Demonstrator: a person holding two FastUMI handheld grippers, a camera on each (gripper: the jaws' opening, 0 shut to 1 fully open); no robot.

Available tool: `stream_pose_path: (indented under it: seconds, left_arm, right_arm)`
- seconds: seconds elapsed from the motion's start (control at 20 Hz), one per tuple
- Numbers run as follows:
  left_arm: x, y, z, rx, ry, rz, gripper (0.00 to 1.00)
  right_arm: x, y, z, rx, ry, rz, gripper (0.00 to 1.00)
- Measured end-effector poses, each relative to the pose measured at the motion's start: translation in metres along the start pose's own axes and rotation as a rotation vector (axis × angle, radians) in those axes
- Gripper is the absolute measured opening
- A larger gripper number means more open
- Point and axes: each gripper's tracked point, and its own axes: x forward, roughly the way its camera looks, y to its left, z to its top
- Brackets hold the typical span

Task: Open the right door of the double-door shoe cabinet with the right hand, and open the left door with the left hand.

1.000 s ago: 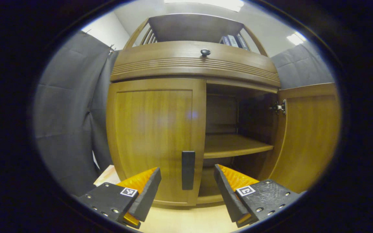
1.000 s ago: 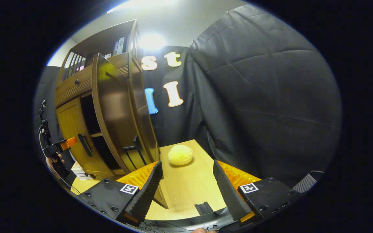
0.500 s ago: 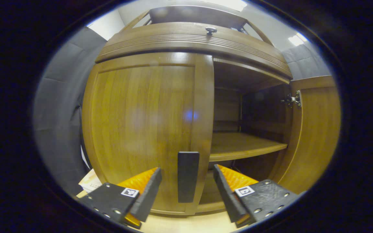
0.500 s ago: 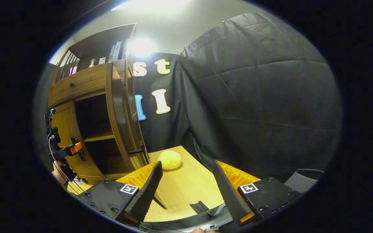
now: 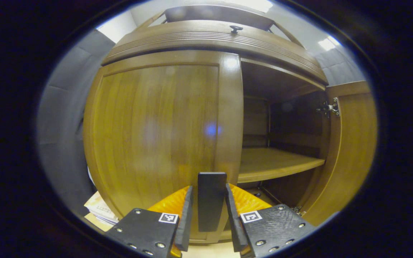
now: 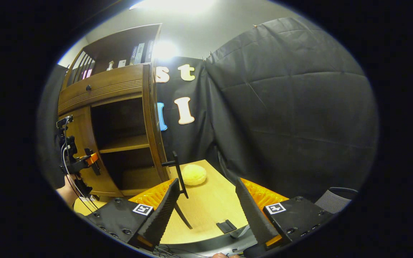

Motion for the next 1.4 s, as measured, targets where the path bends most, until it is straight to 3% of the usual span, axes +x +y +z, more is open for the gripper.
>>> stream_pose_path:
  seconds: [0.05, 0.2, 0.3, 0.35, 0.4, 0.5, 0.85, 1.4]
  left_arm:
    - [0.006, -0.003, 0.001, 0.011, -0.011, -0.019, 0.54]
    - [0.008, -0.006, 0.000, 0.052, -0.003, -0.012, 0.40]
    - [0.006, -0.006, 0.002, 0.026, 0.000, -0.021, 0.30]
    - [0.008, -0.006, -0.002, 0.015, 0.000, -0.023, 0.25]
    - [0.007, -0.006, -0.002, 0.012, 0.002, -0.028, 0.23]
    - [0.005, -0.005, -0.002, 0.001, 0.010, -0.042, 0.18]
    - [-0.026, -0.003, -0.002, -0.017, 0.001, -0.078, 0.20]
    - [-0.112, 0.026, -0.002, -0.015, -0.010, -0.100, 0.18]
  right_arm:
    - [0.000, 0.002, -0.002, -0.005, -0.001, 0.003, 0.92]
    - [-0.003, 0.011, -0.006, -0.004, 0.005, 0.015, 0.93]
    - [-0.005, 0.014, -0.009, -0.003, 0.005, 0.017, 0.93]
    - [-0.006, 0.015, -0.010, -0.003, 0.004, 0.017, 0.98]
    - [-0.007, 0.017, -0.011, -0.003, 0.004, 0.019, 0.93]
    - [-0.010, 0.022, -0.012, 0.000, 0.004, 0.021, 0.93]
    - [-0.014, 0.046, -0.021, 0.006, -0.001, 0.069, 0.93]
    - [-0.006, 0.097, -0.037, 0.040, -0.016, 0.227, 0.93]
